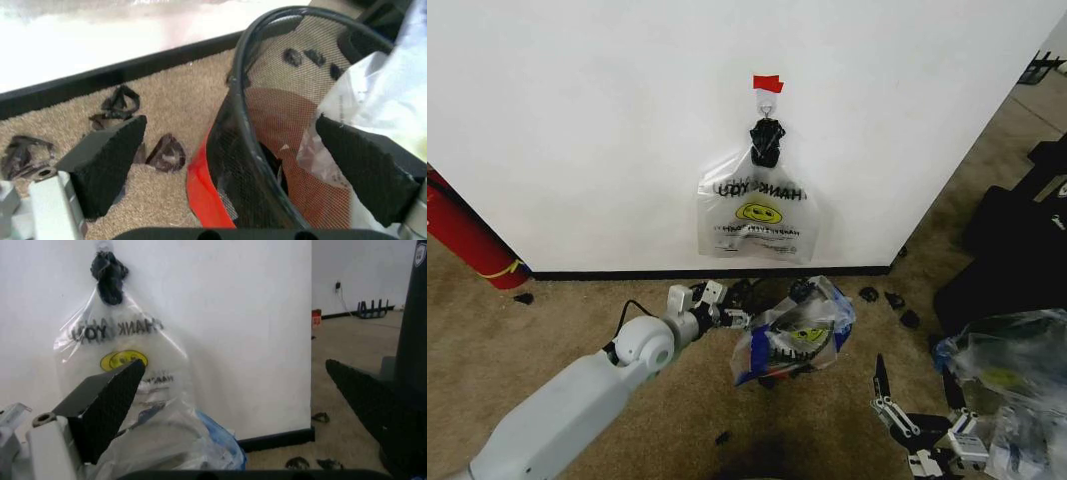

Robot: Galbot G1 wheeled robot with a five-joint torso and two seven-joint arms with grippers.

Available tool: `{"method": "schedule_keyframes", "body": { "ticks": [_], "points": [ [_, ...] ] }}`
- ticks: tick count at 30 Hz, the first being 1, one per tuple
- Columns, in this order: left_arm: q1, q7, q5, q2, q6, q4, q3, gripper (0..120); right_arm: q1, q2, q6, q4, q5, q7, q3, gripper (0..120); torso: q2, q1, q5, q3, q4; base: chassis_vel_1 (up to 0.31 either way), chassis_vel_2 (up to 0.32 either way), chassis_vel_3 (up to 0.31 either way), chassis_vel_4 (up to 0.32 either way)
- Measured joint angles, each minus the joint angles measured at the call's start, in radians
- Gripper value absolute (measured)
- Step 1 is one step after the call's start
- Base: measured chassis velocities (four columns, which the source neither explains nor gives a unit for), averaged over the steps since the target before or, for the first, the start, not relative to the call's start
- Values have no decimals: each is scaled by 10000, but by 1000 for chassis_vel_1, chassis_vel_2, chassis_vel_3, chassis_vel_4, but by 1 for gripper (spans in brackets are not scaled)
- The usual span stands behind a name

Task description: Pick up the garbage bag from the wall and place it over the trash bin.

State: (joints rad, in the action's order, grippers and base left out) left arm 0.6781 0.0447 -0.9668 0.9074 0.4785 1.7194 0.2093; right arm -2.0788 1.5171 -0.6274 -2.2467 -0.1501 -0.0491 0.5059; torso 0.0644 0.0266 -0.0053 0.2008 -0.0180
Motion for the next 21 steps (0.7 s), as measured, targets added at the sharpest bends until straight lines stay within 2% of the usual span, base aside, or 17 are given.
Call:
{"method": "schedule_keyframes", "body": {
  "ticks": [4,9,15,19,21],
  "points": [
    [-529,-2,-672,263,252,-541,300,98,54,52,17,133,1,7,3,100,0,0,0,0,0,0,0,0,0],
    [-1148,-37,-944,762,468,-1322,836,87,65,91,28,217,1,11,10,100,0,0,-1,0,-1,0,0,0,0],
    [-1719,-100,-830,1150,422,-2102,1333,63,23,78,93,60,-56,14,78,100,1,0,1,0,0,0,0,0,0],
    [-1803,-116,-806,1221,343,-2287,1366,51,18,55,116,43,-85,19,93,100,1,0,1,0,2,0,0,0,0],
    [-1820,-113,-810,1261,309,-2333,1352,41,33,43,125,72,-87,26,96,100,1,0,1,0,1,0,0,0,0]
  ]
}}
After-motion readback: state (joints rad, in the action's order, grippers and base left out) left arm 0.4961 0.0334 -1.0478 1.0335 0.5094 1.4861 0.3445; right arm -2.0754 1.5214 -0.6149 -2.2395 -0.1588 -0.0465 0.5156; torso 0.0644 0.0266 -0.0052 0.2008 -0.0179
